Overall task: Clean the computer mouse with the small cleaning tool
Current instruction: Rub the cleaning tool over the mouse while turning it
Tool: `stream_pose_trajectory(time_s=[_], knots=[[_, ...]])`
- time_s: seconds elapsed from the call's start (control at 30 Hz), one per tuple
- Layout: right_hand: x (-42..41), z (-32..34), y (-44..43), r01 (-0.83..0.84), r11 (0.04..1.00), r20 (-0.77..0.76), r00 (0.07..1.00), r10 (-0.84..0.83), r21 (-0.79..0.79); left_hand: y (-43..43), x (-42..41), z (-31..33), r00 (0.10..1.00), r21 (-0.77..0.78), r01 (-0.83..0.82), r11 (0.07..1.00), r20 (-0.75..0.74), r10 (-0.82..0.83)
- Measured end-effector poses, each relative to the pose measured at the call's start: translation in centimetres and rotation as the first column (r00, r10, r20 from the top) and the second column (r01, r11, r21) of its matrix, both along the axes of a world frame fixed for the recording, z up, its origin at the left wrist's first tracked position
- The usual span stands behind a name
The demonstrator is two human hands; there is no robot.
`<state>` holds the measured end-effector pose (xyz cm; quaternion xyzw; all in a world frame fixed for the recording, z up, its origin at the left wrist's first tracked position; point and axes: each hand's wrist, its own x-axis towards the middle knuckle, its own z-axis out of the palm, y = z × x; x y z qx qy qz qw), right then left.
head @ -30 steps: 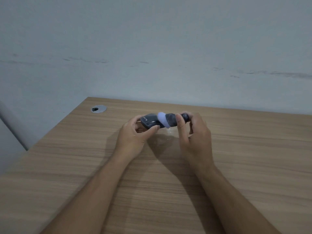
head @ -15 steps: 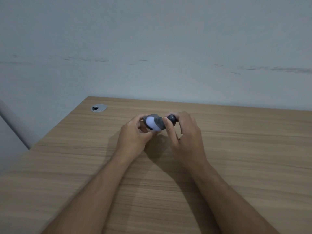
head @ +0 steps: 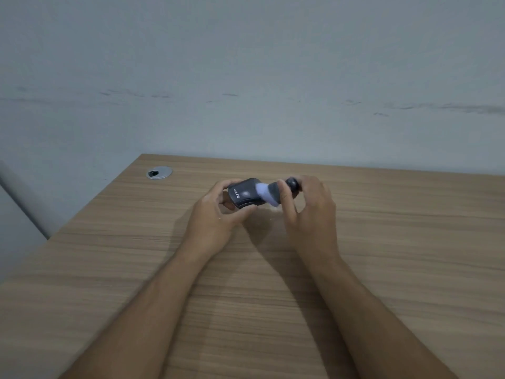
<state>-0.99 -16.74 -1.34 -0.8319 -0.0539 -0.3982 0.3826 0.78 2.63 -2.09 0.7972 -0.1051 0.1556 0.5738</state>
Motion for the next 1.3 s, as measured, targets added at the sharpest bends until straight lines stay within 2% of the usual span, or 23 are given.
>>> stream_pose_trajectory(time_s=[0.07,0.13,0.23,0.3,0.43,0.53,0.67,0.73,0.8,0.93,1.0,1.13,1.3], knots=[[-0.1,0.1,-0.7,0.020,0.998,-0.016,1.000,-0.019,0.061,0.2,-0.1,0.1,1.000,-0.026,0.017,1.000,-0.004,-0.017],[-0.6,0.5,-0.7,-0.028,0.997,0.035,0.999,0.025,0.074,0.2,-0.1,0.2,0.999,-0.001,0.033,0.999,0.021,-0.033],[-1.2,0.9,0.3,-0.117,0.992,0.102,0.987,0.121,-0.044,-0.1,-0.2,0.2,0.998,0.071,0.035,0.997,0.041,-0.038],[-0.7,0.5,0.5,-0.128,0.989,0.084,0.987,0.134,-0.067,-0.2,-0.2,0.3,0.997,0.093,0.036,0.995,0.069,-0.043],[0.6,-0.3,-1.2,0.024,0.997,0.001,1.000,-0.024,0.074,0.1,-0.3,0.4,0.995,0.043,0.044,0.998,0.089,-0.047],[0.0,0.1,-1.5,-0.007,0.991,-0.009,1.000,0.008,0.135,0.0,-0.2,0.3,0.993,0.096,0.027,0.995,0.108,-0.038],[-1.4,0.9,0.6,-0.126,0.992,0.112,0.985,0.128,-0.030,-0.3,0.1,0.1,0.986,0.270,-0.072,0.960,0.163,0.028],[-1.4,0.8,1.4,-0.170,0.979,0.122,0.975,0.183,-0.113,-0.6,0.1,0.3,0.979,0.304,-0.082,0.949,0.205,0.019],[-1.0,0.6,1.6,-0.130,0.985,0.108,0.984,0.142,-0.109,-0.6,0.0,0.4,0.962,0.330,-0.093,0.939,0.275,-0.001],[-0.5,0.2,0.4,-0.006,1.000,0.051,0.999,0.006,0.012,0.0,0.3,0.3,0.951,0.372,-0.103,0.923,0.308,-0.018],[-0.9,0.6,0.2,-0.033,0.999,0.064,0.997,0.031,0.035,0.1,0.5,0.2,0.944,0.392,-0.110,0.913,0.328,-0.027],[-1.3,0.8,0.9,-0.110,0.992,0.063,0.991,0.114,-0.065,0.0,1.1,0.0,0.931,0.433,-0.159,0.887,0.365,-0.012],[-0.7,0.6,-0.2,-0.015,0.999,0.005,1.000,0.014,0.041,0.5,0.8,0.3,0.921,0.436,-0.140,0.889,0.387,-0.044]])
